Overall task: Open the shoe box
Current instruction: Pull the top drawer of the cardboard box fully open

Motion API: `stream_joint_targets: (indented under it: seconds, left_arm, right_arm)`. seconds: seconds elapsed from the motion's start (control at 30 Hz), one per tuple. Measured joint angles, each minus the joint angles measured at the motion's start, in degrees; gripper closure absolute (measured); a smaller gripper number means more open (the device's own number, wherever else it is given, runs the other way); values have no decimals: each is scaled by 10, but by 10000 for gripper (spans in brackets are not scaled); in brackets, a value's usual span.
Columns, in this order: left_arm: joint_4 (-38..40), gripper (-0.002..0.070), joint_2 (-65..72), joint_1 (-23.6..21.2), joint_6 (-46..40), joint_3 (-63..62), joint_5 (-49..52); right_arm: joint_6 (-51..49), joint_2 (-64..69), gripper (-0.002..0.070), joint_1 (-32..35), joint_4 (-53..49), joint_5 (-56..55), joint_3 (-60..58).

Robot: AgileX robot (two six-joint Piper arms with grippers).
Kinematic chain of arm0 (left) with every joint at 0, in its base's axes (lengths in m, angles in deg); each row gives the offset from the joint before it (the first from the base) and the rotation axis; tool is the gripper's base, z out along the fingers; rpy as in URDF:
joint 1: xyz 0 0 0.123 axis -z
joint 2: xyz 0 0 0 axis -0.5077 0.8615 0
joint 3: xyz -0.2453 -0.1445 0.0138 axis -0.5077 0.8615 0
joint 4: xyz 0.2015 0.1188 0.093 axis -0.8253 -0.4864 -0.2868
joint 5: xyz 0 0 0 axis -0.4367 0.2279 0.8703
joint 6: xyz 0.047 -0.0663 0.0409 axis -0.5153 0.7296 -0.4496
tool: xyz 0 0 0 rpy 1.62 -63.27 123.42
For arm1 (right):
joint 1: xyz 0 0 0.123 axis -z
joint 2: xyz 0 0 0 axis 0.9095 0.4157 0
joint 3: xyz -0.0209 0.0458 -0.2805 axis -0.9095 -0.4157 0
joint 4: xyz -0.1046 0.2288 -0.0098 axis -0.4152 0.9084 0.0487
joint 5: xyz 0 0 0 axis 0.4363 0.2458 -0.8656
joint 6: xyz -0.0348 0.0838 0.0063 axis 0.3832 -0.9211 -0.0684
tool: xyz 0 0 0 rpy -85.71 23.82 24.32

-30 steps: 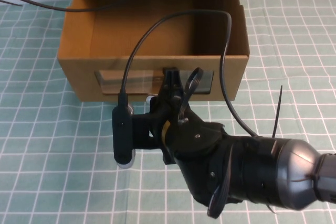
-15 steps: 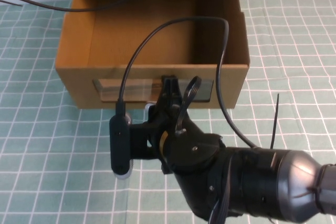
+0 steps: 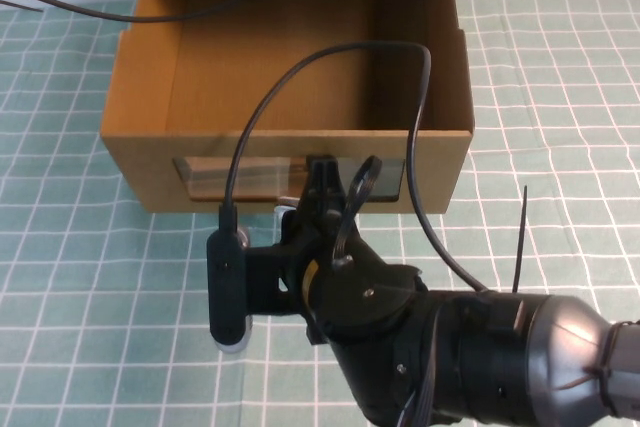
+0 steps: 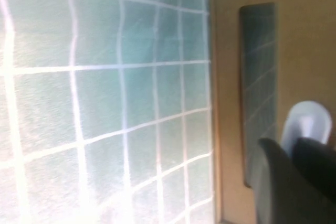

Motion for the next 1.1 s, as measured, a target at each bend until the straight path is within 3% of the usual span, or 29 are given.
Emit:
stream_joint_targets:
  seconds: [0.27, 0.5, 0.67, 0.87, 0.93, 1.1]
  left_arm:
    - [-23, 680, -2, 0, 12, -30, 9]
    - [-99, 680, -32, -8, 34, -70, 15]
    - [-131, 680, -103, -9, 51, -71, 19]
    - [-163, 680, -204, -9, 80, -75, 25]
    - [-170, 680, -242, -9, 85, -67, 26]
    - [-200, 680, -372, -9, 86, 9, 27]
  right_arm:
    - [-11, -23, 385, -1, 26, -21, -3]
    - [-11, -109, 337, -2, 89, -117, -3]
    - [-12, -187, 349, -3, 144, -154, -3]
    - [-12, -273, 374, -4, 159, -117, -4]
    - [-12, -307, 423, -4, 172, -91, -5]
    - [-13, -426, 636, -4, 226, -9, -7]
